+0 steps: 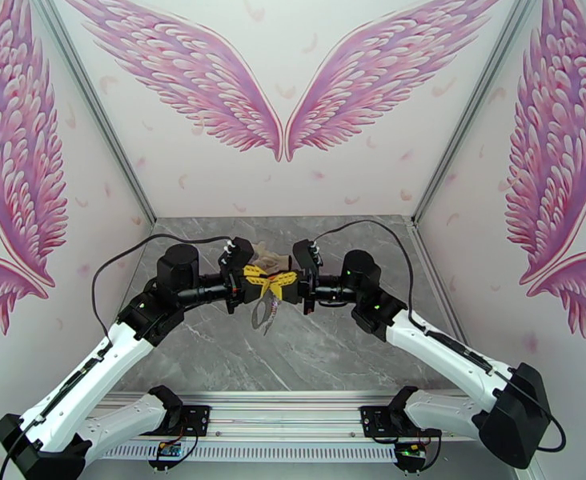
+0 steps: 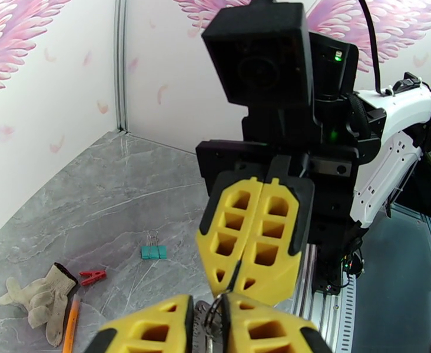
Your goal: Remove the keys from the keyring
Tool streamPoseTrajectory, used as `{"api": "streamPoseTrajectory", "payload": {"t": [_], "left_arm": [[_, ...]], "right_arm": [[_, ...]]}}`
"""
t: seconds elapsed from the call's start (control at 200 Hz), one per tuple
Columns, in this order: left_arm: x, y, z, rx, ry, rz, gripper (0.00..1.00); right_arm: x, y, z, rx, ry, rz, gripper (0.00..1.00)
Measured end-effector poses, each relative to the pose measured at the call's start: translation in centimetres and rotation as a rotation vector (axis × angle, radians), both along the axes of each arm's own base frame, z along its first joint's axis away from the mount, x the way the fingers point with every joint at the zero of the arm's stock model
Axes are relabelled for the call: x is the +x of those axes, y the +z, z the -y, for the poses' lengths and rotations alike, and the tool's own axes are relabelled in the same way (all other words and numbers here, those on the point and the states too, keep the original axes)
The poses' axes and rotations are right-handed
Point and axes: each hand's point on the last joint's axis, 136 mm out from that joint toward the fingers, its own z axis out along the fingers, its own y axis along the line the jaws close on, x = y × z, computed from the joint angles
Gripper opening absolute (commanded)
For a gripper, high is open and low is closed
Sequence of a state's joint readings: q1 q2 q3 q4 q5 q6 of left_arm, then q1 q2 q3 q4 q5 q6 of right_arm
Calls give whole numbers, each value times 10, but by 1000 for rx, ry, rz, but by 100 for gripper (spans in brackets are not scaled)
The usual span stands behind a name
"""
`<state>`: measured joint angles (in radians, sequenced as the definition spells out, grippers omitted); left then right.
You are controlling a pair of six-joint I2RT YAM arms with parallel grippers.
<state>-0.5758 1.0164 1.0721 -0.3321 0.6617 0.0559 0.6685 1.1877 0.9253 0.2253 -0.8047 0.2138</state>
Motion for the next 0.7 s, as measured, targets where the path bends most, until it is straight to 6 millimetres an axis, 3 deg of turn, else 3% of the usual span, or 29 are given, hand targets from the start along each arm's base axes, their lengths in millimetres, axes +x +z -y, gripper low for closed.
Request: {"api": "streamPoseTrajectory", "payload": {"t": [0.23,0.7], "left_arm": [[-8,-5,0,15,-38,-6,20],[-14,-13,8,25,-124,-5,6]], "right_arm": [[-2,9,3,-9,-9,29,0],[-5,-2,5,-75,7,27,0]]}}
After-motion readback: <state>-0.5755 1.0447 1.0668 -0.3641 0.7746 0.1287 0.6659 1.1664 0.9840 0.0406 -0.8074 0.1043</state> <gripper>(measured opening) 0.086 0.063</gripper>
